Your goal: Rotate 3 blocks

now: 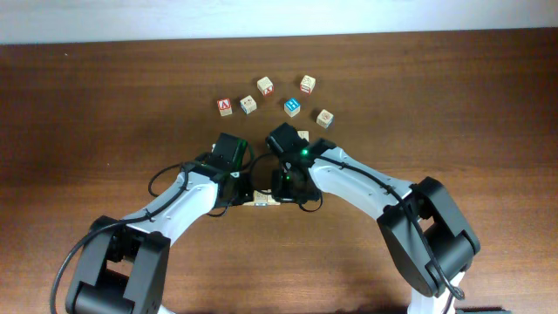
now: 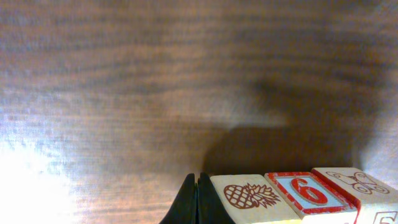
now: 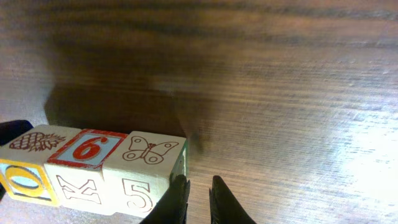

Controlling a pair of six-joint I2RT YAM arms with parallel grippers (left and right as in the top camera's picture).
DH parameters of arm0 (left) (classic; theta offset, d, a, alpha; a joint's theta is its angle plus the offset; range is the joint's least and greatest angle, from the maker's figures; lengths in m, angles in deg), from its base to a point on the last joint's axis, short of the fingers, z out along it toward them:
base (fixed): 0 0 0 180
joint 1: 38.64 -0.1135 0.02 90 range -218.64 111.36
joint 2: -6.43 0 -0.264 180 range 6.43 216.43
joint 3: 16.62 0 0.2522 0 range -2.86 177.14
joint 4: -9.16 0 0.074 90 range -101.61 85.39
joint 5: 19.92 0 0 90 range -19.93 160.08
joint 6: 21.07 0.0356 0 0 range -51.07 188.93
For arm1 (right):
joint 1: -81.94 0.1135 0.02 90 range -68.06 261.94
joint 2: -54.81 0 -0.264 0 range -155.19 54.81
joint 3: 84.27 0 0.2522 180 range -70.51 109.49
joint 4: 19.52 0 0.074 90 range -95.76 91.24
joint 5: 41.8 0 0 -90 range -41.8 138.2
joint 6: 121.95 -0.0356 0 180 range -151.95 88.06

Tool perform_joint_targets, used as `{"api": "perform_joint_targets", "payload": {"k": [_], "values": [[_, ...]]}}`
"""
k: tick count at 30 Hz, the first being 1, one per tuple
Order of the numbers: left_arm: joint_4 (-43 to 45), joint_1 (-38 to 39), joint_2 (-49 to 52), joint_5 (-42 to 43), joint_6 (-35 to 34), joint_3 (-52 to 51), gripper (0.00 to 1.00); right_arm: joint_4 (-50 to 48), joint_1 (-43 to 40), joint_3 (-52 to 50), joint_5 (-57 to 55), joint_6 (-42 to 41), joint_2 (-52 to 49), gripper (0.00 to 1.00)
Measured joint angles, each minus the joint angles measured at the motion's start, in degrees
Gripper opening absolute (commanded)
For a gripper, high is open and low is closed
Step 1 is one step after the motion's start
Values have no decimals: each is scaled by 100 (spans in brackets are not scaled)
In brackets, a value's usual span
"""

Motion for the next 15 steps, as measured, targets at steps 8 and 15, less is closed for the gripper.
{"api": "perform_joint_targets", "payload": {"k": [8, 15], "values": [[212, -2, 282, -90, 24, 105, 0, -120, -63, -2, -66, -15, 0, 13], [319, 2, 363, -33, 280, 170, 0, -219, -63, -107, -111, -37, -2, 12]]}}
